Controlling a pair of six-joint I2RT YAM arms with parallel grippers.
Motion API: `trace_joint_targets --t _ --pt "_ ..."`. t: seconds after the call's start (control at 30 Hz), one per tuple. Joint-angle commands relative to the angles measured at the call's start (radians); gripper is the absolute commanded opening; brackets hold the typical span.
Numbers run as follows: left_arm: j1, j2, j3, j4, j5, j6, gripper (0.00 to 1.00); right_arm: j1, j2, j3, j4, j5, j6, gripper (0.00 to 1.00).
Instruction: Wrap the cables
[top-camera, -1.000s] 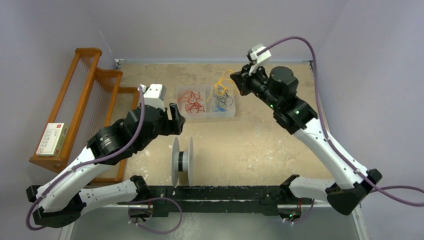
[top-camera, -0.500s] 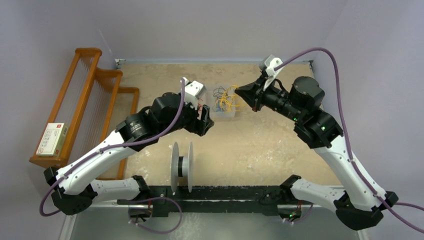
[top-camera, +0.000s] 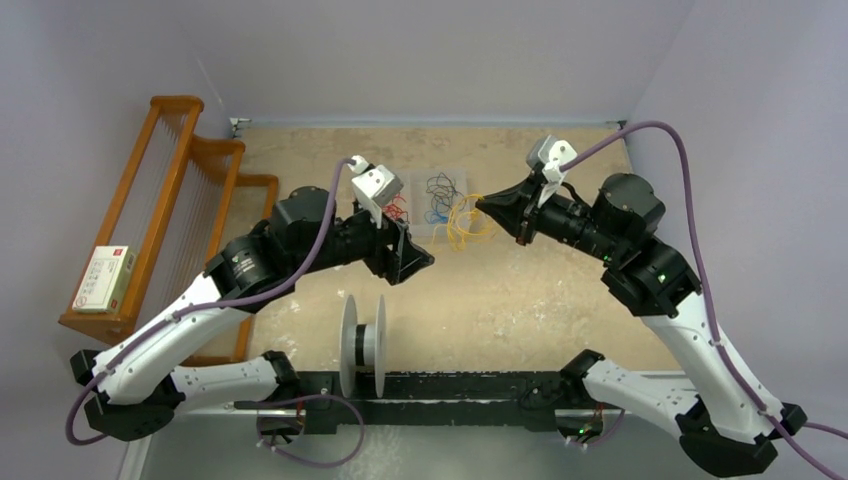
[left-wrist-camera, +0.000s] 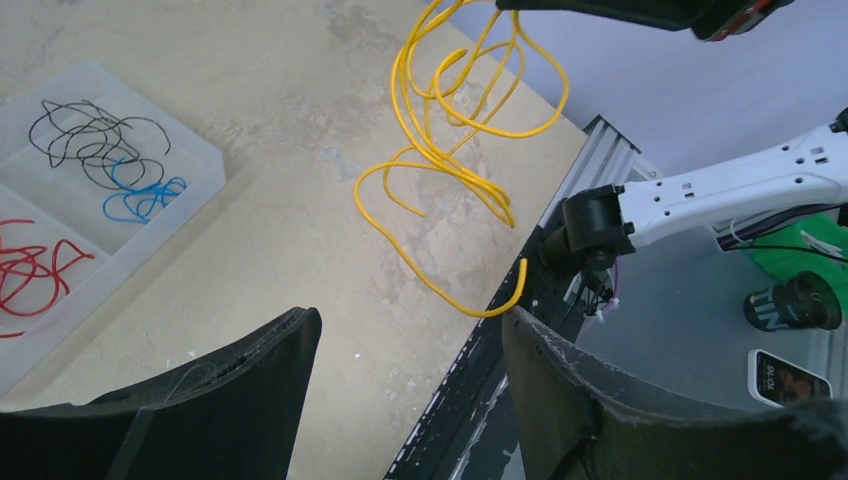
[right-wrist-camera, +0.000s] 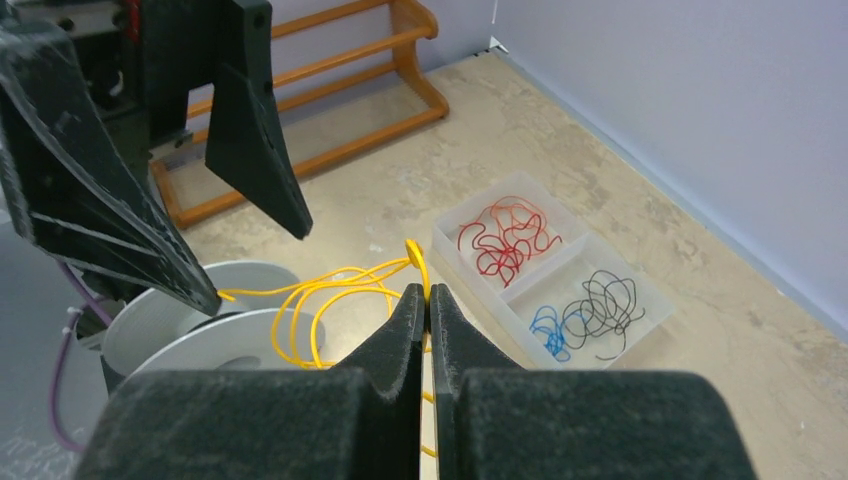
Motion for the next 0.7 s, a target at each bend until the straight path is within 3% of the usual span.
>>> trace_joint_targets --t 0.0,0.27,0.67 --pt "0.006 -0.043 0.041 0.060 0.051 0.006 0.67 0.004 -0.032 -0.006 0.024 -0.044 -0.024 0.00" --pt "0.006 -0.071 0.038 0.060 0.015 -0.013 0.68 0.003 -0.066 -0.025 0.045 -0.064 -0.033 0.00" --pt "0.006 0.022 -0.128 0.326 0.142 -0.241 0.68 0.004 -0.105 -0.052 0.131 -0.111 -0.032 0.00"
